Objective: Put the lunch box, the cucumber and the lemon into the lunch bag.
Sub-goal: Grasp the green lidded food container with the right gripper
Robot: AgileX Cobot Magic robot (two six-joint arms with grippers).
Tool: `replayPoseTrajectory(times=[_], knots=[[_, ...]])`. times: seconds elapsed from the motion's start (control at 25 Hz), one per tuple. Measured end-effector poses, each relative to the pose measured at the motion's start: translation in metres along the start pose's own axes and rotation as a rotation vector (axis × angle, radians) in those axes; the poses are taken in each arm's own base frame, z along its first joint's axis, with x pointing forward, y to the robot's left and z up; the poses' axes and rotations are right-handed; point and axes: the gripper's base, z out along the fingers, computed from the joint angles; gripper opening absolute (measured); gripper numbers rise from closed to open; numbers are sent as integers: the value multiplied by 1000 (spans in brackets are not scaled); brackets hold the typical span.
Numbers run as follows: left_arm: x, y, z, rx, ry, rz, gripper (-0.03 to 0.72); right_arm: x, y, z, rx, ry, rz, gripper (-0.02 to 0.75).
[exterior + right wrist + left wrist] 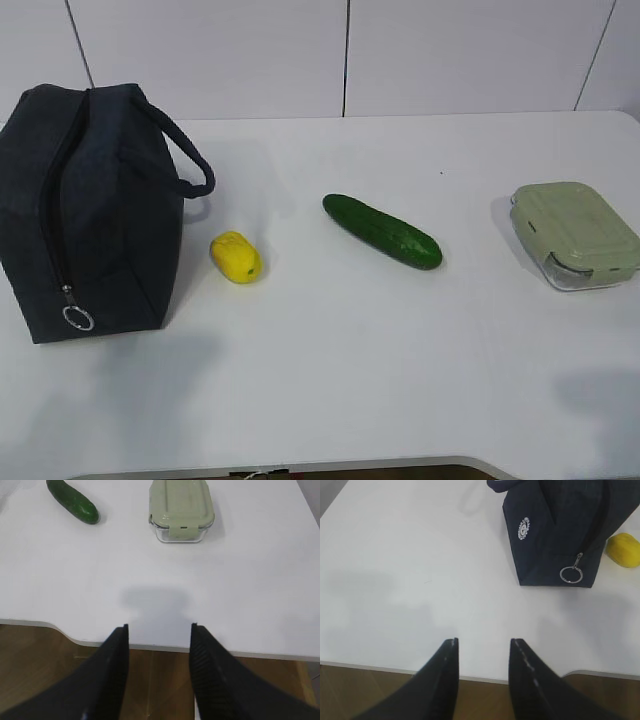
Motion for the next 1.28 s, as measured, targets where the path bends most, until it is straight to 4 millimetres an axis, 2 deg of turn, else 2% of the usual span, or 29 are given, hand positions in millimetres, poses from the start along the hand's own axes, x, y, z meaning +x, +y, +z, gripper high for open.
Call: replayPoseTrajectory(times=[0.72,0.96,1.28], knots=[[0,0,0,0,0,0,242,0,0,0,2,0,-3,333],[0,0,0,0,0,0,242,0,-15,-1,166,11,-124,333],[0,0,0,0,0,0,242,0,-17,-2,191,10,-135,333]])
